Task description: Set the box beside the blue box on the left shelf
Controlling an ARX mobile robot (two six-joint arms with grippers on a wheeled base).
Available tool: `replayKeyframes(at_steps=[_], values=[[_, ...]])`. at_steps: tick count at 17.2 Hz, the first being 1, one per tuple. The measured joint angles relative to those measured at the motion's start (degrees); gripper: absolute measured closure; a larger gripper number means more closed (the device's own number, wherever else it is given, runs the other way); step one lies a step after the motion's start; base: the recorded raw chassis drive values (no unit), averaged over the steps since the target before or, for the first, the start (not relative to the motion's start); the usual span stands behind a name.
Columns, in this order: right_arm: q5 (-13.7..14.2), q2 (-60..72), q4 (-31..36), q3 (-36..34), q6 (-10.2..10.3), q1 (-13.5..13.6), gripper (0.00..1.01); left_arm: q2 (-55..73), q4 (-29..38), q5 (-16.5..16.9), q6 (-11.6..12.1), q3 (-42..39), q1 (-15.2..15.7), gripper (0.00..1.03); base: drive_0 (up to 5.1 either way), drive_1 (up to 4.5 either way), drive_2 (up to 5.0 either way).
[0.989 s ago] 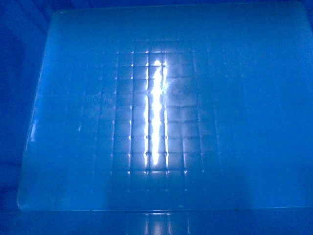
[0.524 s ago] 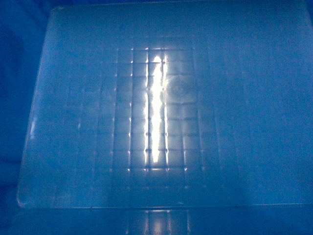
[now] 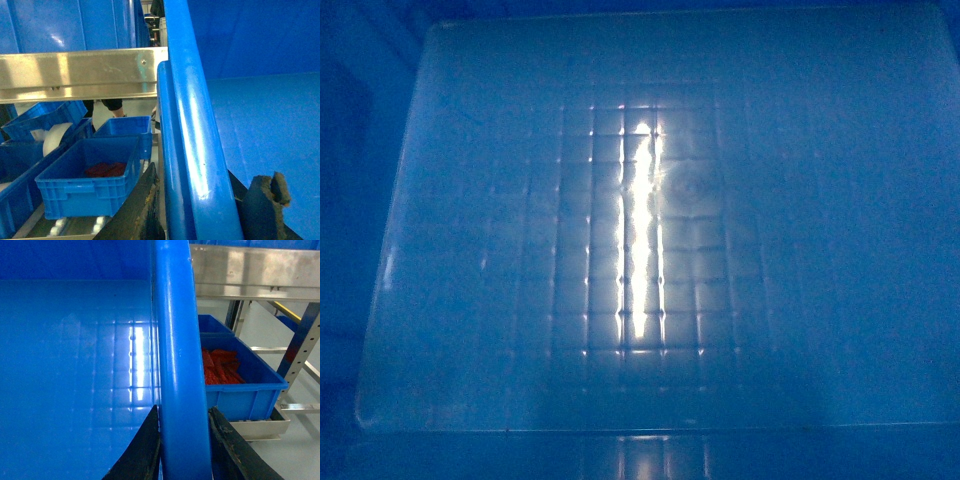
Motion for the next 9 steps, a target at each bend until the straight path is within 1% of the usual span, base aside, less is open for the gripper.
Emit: replayKeyframes(at_steps=[9], values=[[0.0, 0.0, 0.0, 0.0, 0.0, 0.0, 0.81, 0.0, 0.0, 0.0, 0.0, 0.0, 0.0, 0.72, 0.0, 0.0, 0.0]])
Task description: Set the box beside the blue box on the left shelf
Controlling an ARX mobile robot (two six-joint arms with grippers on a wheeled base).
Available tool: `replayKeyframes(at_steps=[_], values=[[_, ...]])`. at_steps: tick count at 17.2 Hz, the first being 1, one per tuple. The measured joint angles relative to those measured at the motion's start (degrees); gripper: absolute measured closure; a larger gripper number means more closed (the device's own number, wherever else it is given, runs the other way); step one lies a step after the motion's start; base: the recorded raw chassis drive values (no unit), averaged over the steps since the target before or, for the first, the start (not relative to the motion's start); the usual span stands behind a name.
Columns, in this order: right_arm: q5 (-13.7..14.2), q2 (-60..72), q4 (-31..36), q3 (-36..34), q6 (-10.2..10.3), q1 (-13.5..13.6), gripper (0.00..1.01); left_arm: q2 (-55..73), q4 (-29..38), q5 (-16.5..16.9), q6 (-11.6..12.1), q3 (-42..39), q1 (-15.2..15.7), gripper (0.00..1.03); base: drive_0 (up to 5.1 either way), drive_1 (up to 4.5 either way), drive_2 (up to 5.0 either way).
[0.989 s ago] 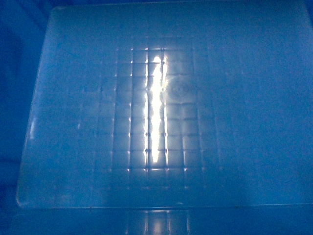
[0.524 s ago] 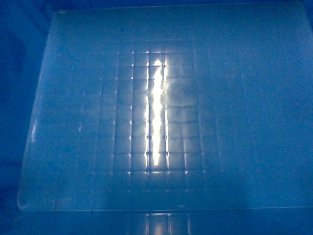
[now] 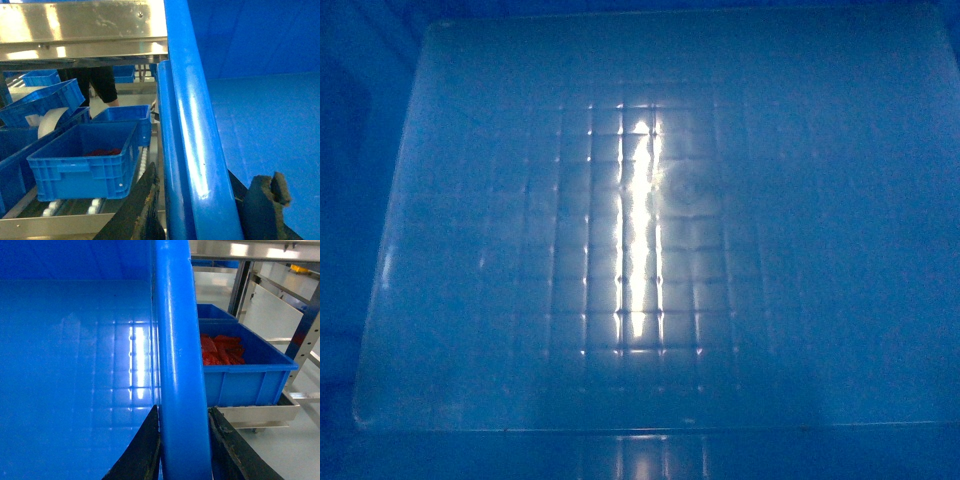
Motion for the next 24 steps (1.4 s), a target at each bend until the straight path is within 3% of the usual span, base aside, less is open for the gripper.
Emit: replayKeyframes(at_steps=[22, 24], values=[[0.0, 0.0, 0.0, 0.0, 0.0, 0.0, 0.81, 0.0, 0.0, 0.0, 0.0, -0.1, 0.0, 0.72, 0.0, 0.0, 0.0], [0.0, 0.0, -0.1, 0.0, 0.0, 0.0, 0.81, 0.0, -0.1, 0.0, 0.0, -0.1, 0.0, 0.72, 0.0, 4.24, -4.2]])
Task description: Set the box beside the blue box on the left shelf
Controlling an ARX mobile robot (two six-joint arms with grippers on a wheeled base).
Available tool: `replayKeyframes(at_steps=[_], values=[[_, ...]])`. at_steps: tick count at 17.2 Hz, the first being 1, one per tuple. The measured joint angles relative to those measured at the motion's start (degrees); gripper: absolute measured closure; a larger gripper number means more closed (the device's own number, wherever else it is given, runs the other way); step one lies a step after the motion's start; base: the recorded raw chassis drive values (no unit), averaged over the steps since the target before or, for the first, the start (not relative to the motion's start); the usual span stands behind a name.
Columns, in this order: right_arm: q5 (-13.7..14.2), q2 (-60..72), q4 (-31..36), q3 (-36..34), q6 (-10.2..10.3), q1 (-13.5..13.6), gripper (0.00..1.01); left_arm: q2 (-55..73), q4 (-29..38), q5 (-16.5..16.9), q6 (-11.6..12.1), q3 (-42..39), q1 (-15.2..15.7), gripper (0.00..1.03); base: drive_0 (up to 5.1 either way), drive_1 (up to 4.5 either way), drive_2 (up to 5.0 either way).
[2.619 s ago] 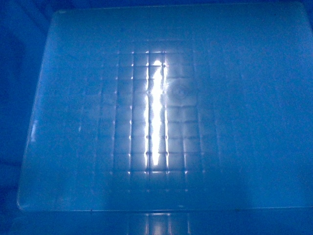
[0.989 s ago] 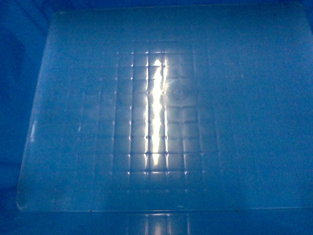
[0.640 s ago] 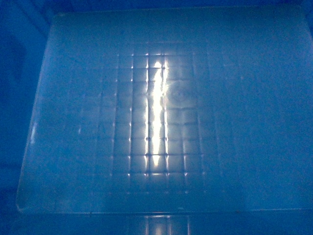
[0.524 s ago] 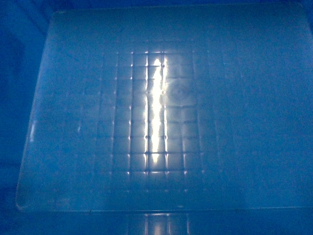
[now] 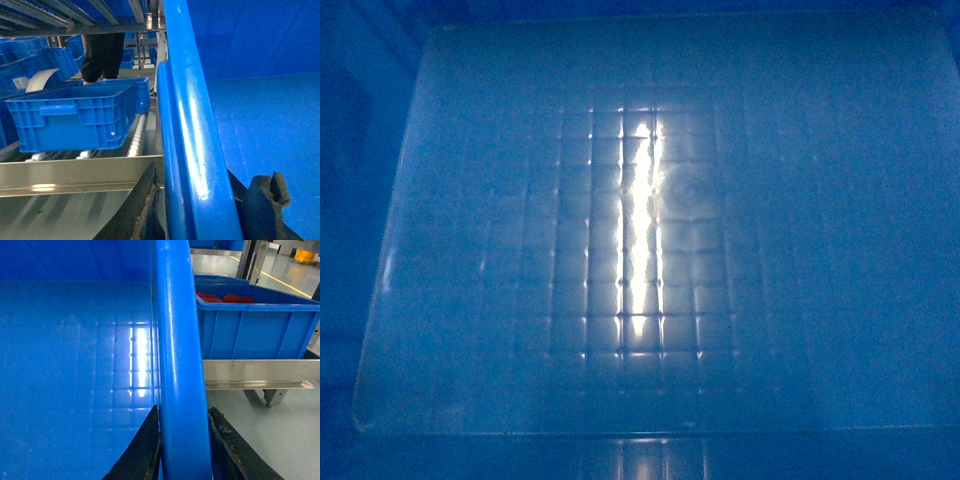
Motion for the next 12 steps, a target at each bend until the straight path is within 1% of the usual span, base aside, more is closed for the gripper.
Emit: replayKeyframes(at_steps=[12], values=[[0.0, 0.0, 0.0, 0.0, 0.0, 0.0, 0.81, 0.0, 0.1, 0.0, 0.0, 0.0, 0.0, 0.72, 0.1, 4.34, -4.2]])
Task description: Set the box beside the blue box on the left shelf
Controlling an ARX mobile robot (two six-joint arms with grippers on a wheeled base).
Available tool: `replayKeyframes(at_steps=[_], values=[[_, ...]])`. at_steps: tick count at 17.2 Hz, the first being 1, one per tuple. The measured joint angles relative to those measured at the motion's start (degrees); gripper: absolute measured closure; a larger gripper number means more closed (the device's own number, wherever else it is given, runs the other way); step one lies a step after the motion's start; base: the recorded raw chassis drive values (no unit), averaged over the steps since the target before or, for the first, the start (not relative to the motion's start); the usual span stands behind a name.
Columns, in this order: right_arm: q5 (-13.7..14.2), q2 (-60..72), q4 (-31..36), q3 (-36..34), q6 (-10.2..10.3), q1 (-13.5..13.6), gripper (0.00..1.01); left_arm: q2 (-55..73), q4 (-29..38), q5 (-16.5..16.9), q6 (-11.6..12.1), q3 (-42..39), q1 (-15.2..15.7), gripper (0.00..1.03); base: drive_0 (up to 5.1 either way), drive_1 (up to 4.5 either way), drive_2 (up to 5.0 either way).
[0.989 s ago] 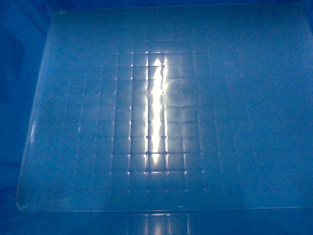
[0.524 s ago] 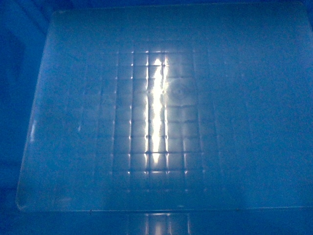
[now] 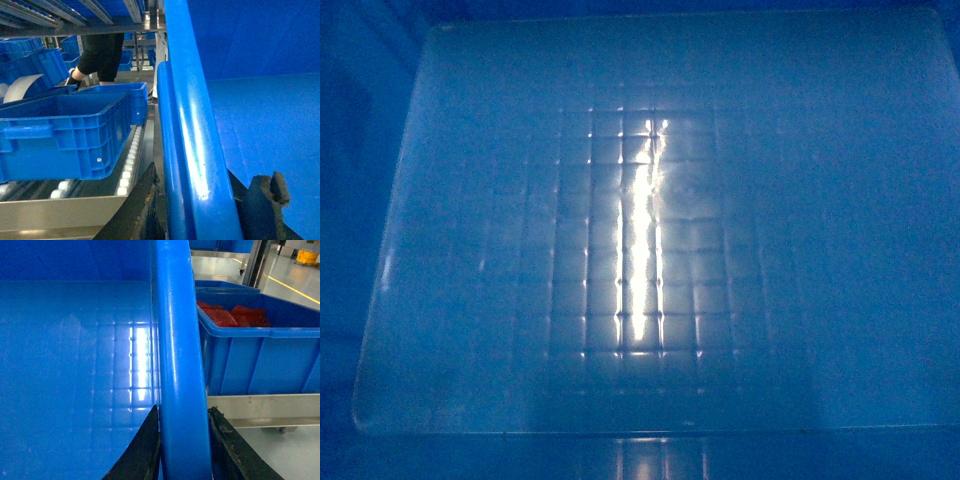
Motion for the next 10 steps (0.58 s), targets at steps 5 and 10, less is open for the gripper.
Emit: replayKeyframes(at_steps=[5, 10], values=[[0.0, 0.0, 0.0, 0.0, 0.0, 0.0, 0.81, 0.0, 0.1, 0.0, 0.0, 0.0, 0.0, 0.72, 0.1, 4.42, -4.2], [0.0, 0.0, 0.0, 0.0, 0.0, 0.0, 0.81, 0.0, 0.1, 0.0, 0.0, 0.0, 0.0, 0.72, 0.0, 4.34, -4.3]])
